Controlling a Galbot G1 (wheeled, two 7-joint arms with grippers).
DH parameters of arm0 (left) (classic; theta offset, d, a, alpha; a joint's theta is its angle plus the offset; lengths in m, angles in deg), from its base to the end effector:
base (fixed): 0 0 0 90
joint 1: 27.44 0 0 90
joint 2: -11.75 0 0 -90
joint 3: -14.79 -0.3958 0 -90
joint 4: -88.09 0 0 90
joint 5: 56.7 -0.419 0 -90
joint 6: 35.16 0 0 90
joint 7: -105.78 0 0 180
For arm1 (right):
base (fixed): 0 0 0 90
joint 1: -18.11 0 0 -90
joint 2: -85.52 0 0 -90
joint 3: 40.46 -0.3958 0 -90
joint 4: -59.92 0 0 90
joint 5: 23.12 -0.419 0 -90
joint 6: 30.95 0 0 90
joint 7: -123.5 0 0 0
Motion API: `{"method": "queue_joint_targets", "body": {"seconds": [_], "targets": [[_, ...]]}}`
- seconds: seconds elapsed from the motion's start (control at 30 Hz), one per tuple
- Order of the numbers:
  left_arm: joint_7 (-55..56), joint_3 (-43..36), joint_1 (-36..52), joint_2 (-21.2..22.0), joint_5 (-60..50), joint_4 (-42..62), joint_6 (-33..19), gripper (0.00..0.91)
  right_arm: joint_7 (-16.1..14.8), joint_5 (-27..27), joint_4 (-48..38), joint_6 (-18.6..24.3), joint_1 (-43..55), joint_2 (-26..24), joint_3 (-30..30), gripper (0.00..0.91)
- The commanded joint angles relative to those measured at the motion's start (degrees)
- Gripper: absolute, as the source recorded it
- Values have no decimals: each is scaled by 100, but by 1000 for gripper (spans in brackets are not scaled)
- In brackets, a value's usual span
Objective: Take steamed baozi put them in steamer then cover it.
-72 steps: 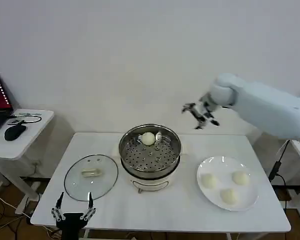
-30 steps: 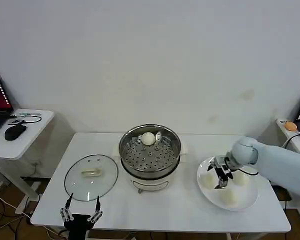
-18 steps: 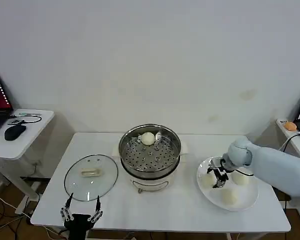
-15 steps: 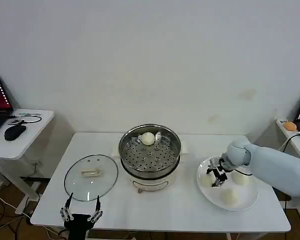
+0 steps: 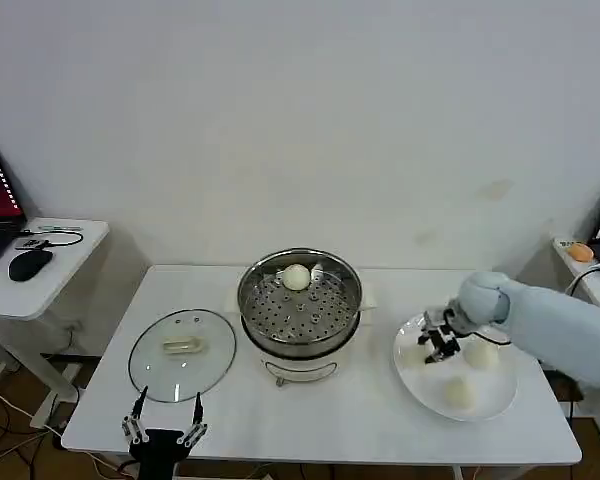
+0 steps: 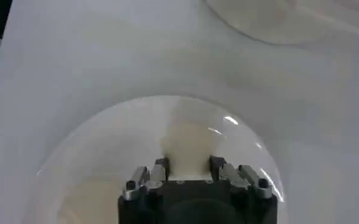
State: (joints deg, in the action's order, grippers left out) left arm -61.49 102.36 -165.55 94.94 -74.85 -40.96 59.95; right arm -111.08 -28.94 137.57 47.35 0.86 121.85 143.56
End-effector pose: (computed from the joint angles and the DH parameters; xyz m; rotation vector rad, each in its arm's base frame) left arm 0.1184 0.0019 -0.3305 0.1438 -2.8935 -0.5918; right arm 0.5803 -0.1492 -0.2102 1.3282 -1.4081 1.4247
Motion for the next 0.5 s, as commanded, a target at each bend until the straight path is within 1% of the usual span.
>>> {"method": "queue_joint_targets", "body": {"seconds": [0.03, 0.07, 0.13, 0.17, 0.2, 0.23, 0.27, 0.43, 0.5], "targets": [[-24, 26, 14, -80, 14, -18, 7, 907, -40, -634, 309, -72, 1705, -218, 483, 464], [-29, 30, 25, -92, 19, -13, 8, 907, -37, -773, 360, -100, 2066, -162, 681, 474], [-24, 31, 60, -107, 46, -2, 21, 907, -45, -981, 424, -151, 2532, 4, 874, 474], [-21, 39, 75, -112, 57, -4, 25, 907, -36, -1028, 450, -180, 2631, 58, 913, 474], [-18, 50, 90, -121, 69, -10, 30, 907, -20, -1250, 494, -250, 2875, 238, 1016, 474], [-15, 59, 100, -131, 93, -19, 36, 907, -12, -1330, 515, -290, 2966, 266, 1075, 474], [-16, 77, 109, -141, 116, -32, 46, 907, 63, -1531, 543, -344, 3134, 546, 1151, 474], [-19, 153, 115, -171, 191, -75, 57, 907, 197, -2095, 455, -643, 3395, 1480, 1254, 474], [-16, 168, 113, -161, 203, -85, 56, 907, 238, -2278, 312, -725, 3376, 2021, 1238, 474]]}}
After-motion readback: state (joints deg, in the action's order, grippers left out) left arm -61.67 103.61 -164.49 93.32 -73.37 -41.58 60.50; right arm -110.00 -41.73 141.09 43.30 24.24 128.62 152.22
